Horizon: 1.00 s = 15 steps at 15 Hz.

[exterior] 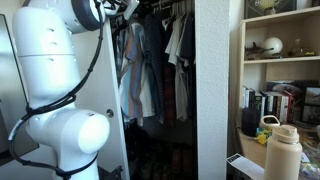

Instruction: Move the hanger with the black and white shirt to the right

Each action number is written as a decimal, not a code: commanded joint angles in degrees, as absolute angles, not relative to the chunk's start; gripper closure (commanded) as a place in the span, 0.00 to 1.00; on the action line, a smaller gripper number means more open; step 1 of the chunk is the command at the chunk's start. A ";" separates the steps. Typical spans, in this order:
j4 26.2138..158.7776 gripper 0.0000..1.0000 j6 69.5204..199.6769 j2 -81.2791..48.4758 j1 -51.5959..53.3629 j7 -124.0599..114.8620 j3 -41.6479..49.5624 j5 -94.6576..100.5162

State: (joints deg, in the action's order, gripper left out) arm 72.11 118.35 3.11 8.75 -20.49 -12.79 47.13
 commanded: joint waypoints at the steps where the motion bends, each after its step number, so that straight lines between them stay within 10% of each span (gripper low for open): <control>1: 81.18 0.98 121.55 10.64 8.30 -23.97 -12.29 49.40; 15: 100.78 0.98 118.02 30.39 6.82 -25.17 -14.43 47.52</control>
